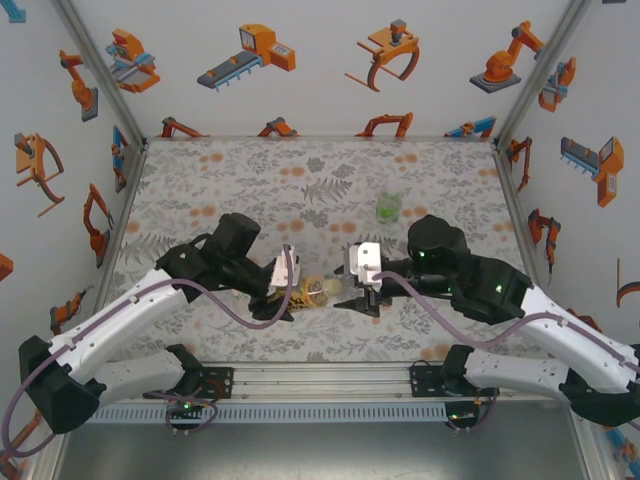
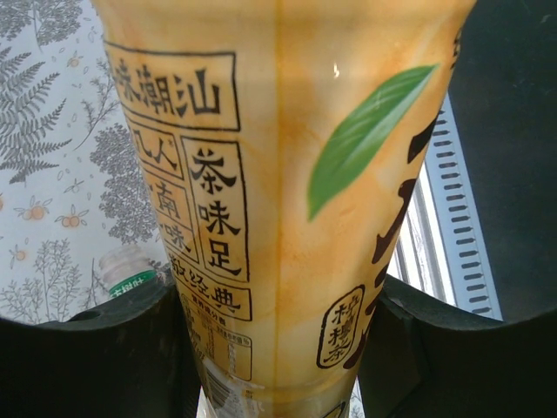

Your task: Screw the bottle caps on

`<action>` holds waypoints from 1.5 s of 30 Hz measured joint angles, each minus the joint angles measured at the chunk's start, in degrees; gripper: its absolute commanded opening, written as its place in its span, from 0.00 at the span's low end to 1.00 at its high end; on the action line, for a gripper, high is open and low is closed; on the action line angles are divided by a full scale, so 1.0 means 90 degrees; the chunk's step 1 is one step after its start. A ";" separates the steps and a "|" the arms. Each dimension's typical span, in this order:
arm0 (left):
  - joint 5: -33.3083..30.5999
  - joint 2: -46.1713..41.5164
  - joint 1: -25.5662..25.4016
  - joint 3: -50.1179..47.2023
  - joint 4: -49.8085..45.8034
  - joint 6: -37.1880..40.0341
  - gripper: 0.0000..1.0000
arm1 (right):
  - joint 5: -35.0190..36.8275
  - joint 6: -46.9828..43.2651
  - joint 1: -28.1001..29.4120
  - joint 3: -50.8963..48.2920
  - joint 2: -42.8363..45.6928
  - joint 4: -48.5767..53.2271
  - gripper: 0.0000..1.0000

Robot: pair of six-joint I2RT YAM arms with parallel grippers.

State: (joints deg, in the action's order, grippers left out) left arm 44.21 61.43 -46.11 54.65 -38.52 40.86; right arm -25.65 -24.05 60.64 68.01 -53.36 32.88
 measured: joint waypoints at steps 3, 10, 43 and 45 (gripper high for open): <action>0.0085 0.0005 0.0000 0.0000 -0.0017 0.0017 0.00 | -0.0061 -0.0228 0.0000 -0.0002 -0.0046 0.0063 0.44; 0.0170 0.0007 -0.0005 0.0000 -0.0073 0.0051 0.00 | -0.0138 -0.0296 0.0000 -0.0153 0.0053 -0.0146 0.33; -0.2484 -0.0534 0.0044 -0.0206 0.0440 -0.0498 0.00 | 0.3339 0.9996 -0.0005 -0.1268 -0.0136 -0.1817 0.00; -0.2482 -0.0534 0.0044 -0.0206 0.0483 -0.0498 0.00 | 0.3361 1.0042 -0.0007 -0.1212 -0.0148 -0.1734 0.00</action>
State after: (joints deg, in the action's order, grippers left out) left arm 21.87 56.62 -45.71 52.80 -34.17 36.38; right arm 4.60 66.32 60.58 57.10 -54.70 17.28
